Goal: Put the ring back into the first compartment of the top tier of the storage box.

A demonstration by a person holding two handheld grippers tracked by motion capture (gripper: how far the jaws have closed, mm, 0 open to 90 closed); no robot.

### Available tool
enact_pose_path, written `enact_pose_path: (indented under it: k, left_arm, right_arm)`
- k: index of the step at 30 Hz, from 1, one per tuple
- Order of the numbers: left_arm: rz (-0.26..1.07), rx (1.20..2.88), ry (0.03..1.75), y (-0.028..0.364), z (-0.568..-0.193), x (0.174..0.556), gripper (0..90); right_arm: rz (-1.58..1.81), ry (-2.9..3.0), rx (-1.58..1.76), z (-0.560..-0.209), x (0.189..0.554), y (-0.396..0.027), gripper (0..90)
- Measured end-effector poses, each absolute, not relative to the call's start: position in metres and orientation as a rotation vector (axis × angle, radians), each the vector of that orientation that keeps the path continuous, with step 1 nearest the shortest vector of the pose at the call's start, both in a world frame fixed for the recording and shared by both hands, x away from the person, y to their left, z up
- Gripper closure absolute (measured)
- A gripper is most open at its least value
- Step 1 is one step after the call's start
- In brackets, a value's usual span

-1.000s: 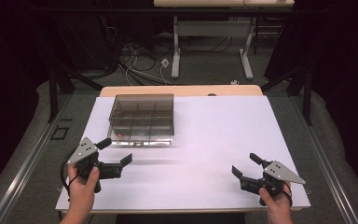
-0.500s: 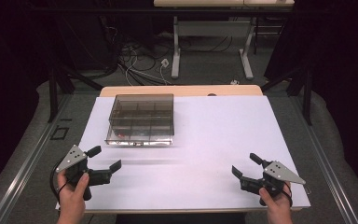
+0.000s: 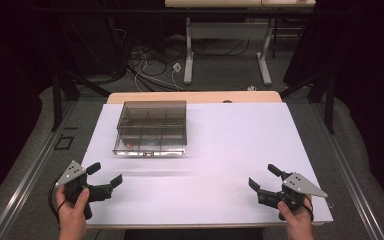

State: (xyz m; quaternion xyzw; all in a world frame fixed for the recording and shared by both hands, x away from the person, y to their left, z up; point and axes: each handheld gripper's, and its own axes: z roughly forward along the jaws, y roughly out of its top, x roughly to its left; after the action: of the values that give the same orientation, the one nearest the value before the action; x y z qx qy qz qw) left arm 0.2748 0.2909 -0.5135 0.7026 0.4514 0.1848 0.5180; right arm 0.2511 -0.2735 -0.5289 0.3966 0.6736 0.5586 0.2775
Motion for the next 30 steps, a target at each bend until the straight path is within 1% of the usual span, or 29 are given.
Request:
enact_pose_path:
  k: [11,30]
  left_arm:
    - [0.419,1.688,1.138,0.301,-0.524,0.278,0.4]
    - [0.402,1.688,1.162,0.307,-0.532,0.280,0.5]
  right_arm:
    - [1.499,1.808,1.062,-0.529,0.251,-0.274,14.9]
    - [1.498,1.812,1.053,-0.529,0.251,-0.274,14.9]
